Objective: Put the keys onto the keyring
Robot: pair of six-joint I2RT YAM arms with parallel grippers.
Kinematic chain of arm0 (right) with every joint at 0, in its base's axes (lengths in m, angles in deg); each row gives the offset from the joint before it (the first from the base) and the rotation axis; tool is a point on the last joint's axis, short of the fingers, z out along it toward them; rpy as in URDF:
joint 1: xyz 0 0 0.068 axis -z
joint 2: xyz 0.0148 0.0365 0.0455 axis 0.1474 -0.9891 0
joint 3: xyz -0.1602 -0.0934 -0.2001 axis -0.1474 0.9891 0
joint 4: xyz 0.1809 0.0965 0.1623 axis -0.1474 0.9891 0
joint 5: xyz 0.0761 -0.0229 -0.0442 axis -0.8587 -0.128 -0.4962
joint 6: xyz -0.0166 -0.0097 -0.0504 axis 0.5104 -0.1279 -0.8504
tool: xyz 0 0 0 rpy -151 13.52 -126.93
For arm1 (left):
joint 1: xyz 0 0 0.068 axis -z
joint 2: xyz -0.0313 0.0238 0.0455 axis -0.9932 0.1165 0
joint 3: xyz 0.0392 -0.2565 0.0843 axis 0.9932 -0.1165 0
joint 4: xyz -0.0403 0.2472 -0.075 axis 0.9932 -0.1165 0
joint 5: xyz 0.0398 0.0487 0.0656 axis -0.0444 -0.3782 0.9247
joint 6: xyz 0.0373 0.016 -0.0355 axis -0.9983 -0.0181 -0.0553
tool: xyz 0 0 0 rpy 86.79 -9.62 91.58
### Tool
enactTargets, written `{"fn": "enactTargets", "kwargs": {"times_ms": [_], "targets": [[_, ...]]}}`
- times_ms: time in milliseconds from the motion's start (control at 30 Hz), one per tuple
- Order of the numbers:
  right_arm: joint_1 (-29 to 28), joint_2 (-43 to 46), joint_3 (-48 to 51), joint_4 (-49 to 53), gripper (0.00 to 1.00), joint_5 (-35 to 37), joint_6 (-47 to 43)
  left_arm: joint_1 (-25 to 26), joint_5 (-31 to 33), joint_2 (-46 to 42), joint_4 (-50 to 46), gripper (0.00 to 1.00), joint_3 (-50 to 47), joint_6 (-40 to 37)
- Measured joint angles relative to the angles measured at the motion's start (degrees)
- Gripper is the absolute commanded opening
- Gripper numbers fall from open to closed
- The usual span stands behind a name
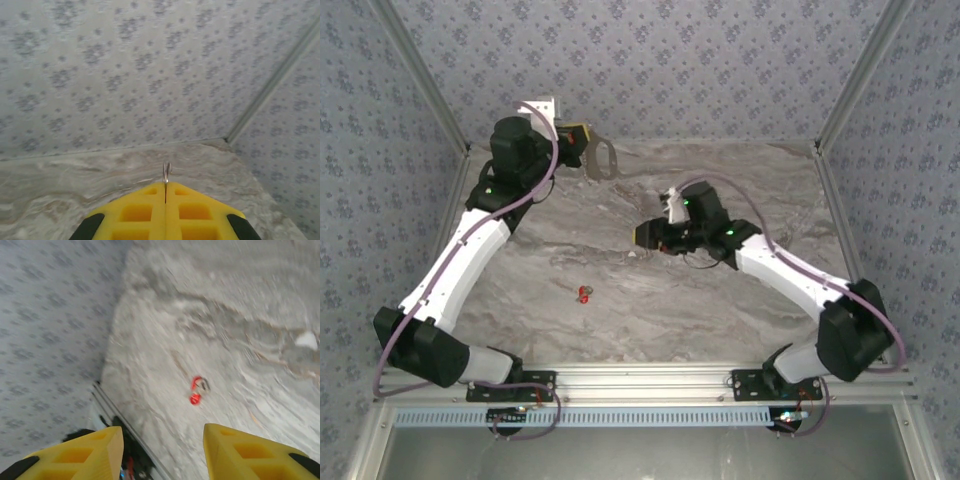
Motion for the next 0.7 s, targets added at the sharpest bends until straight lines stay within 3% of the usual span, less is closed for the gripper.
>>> {"fn": "enactTargets", "kwargs": {"times_ms": [200,367,700], "targets": [[-7.3,-12.8,-5.0,6.8,0.47,6.3,0.2,-5.3,1.3,0.0,-4.0,0.00,0.4,2.1],[-14.0,-22.9,-14.6,11.9,0.48,11.9,0.7,-9.0,1.2,0.0,-4.7,0.00,1.1,4.2],[-23.0,-37.1,-29.8,19.2,0.55,23.6,3.3,-13.9,0.0,-1.0,-3.0,0.00,1.0,8.6]]}}
